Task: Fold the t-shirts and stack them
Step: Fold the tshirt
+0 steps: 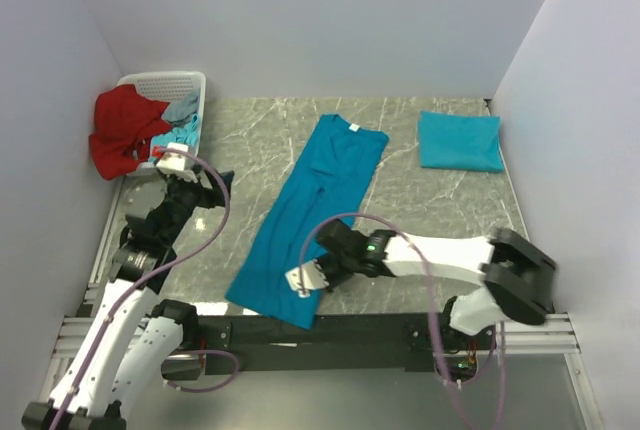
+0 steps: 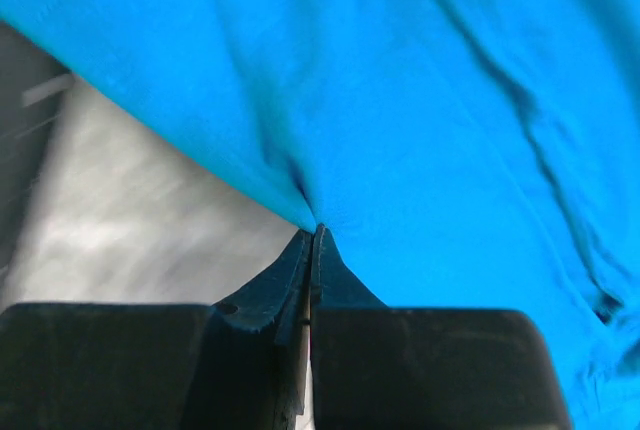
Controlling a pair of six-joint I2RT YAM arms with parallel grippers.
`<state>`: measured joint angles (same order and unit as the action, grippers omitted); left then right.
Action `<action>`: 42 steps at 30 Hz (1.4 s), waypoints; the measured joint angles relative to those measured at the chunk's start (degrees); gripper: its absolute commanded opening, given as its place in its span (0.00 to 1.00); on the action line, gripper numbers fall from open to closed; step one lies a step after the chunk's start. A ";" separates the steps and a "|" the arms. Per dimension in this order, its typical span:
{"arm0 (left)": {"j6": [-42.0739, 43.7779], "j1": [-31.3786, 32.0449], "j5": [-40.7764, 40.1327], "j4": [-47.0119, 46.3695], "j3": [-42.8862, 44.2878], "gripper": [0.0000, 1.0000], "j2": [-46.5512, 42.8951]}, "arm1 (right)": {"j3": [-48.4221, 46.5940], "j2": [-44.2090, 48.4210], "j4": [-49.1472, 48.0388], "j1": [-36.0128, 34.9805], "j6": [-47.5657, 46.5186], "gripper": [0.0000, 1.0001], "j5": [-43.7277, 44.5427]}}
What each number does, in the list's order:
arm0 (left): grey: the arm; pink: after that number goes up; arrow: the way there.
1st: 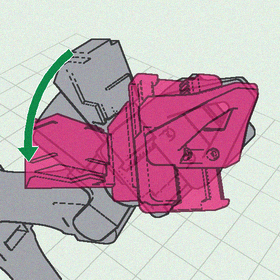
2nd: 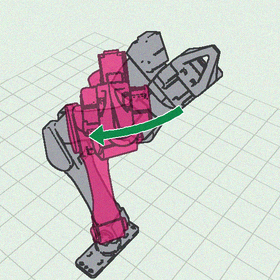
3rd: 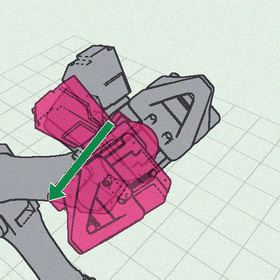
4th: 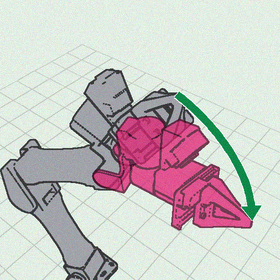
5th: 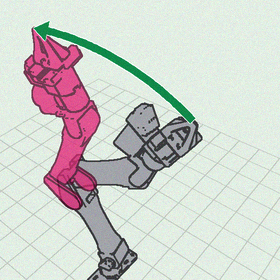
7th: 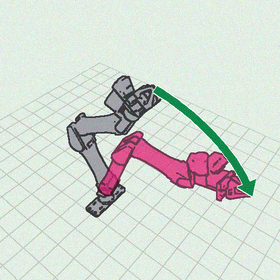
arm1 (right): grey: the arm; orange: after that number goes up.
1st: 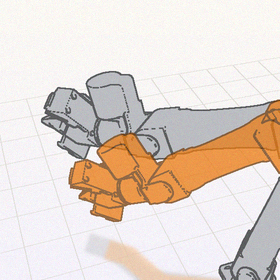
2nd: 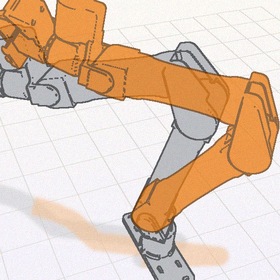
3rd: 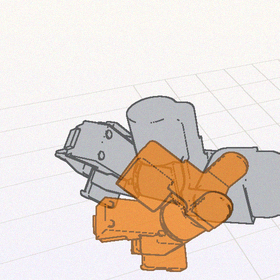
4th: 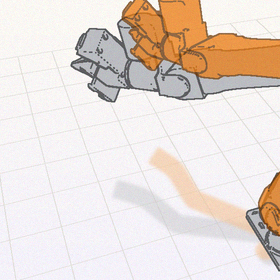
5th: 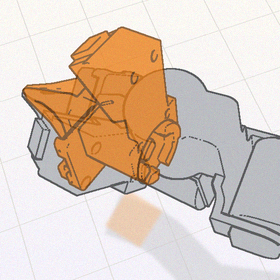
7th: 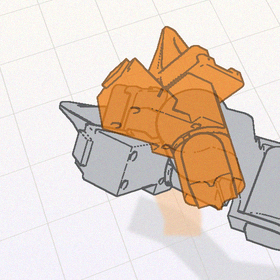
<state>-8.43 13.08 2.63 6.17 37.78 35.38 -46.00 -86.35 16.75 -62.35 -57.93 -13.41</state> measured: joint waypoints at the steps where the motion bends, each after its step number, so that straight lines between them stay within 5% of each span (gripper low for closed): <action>1: -0.42 0.00 2.16 -0.83 0.02 0.81 1.62 | 1.64 3.69 2.01 -0.02 -0.28 0.00 -1.14; 6: -3.85 0.02 12.81 -3.82 3.56 0.81 16.52 | 9.94 20.81 10.21 -0.02 -0.50 0.08 -4.07; 7: -5.22 0.09 14.82 -4.13 5.35 0.81 20.85 | 11.82 23.37 11.67 -0.02 -0.33 0.14 -4.02; 8: -6.45 0.20 16.26 -4.79 6.95 0.81 24.44 | 13.62 25.66 13.29 -0.02 -0.07 0.41 -3.82; 9: -7.93 0.42 17.92 -4.57 9.53 0.81 29.75 | 15.37 28.00 14.75 -0.02 0.63 0.51 -3.43; 13: -11.54 2.67 20.44 -2.84 24.85 0.78 49.18 | 19.10 37.16 20.04 2.10 2.45 0.61 -0.72; 17: -13.79 4.79 20.09 -0.94 42.21 0.67 67.87 | 19.12 45.38 18.69 14.43 5.20 0.73 1.22; 22: -15.34 6.23 19.58 6.10 57.09 0.62 85.68 | 18.71 47.87 10.99 26.95 11.45 0.73 4.46; 29: -15.39 7.80 17.11 15.39 68.83 0.60 98.75 | 3.82 28.83 7.56 47.71 22.53 0.67 -2.93; 42: -16.98 9.01 12.66 19.61 83.82 0.52 107.40 | 3.06 31.69 6.78 49.24 30.03 0.68 -10.32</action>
<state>-25.41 22.09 15.29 25.78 121.60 142.78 -42.94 -54.65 23.53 -13.10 -27.90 -23.73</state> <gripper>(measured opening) 0.536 0.676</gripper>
